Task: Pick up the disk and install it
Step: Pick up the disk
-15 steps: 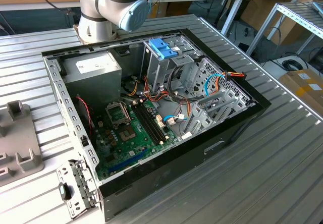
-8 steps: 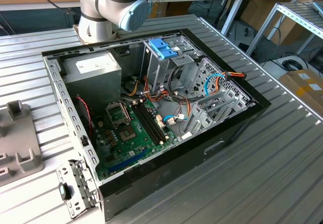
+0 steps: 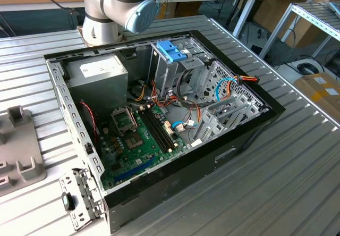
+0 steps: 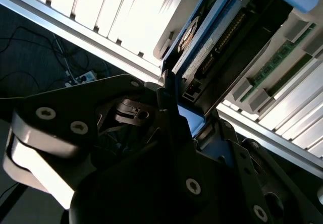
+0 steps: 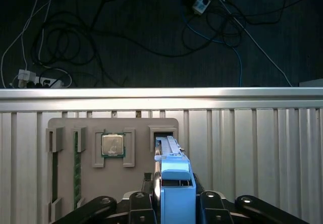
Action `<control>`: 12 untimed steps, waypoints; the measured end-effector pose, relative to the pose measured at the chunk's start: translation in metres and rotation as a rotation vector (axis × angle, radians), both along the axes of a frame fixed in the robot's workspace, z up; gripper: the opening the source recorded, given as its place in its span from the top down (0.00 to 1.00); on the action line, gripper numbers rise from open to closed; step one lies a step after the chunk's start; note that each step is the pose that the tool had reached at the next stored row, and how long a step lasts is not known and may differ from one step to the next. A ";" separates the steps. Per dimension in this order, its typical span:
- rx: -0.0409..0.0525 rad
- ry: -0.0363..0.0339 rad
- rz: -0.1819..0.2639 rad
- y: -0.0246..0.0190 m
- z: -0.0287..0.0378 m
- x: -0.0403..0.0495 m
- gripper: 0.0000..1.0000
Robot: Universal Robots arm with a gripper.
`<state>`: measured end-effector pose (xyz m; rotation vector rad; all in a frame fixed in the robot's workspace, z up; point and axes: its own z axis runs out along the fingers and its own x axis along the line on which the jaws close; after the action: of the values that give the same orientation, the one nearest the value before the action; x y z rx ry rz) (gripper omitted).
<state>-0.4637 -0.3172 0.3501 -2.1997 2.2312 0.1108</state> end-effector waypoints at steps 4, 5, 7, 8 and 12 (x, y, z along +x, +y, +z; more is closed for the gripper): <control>0.0000 -0.0001 0.000 0.0000 0.0015 0.0000 0.63; 0.0000 0.0000 0.000 0.0000 0.0020 0.0000 0.63; 0.0000 0.0000 0.000 0.0000 0.0024 0.0000 0.63; 0.0000 0.0000 0.000 0.0000 0.0027 0.0000 0.63; 0.0000 -0.0001 0.000 0.0000 0.0053 0.0000 0.63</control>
<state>-0.4637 -0.3172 0.3555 -2.1996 2.2312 0.1108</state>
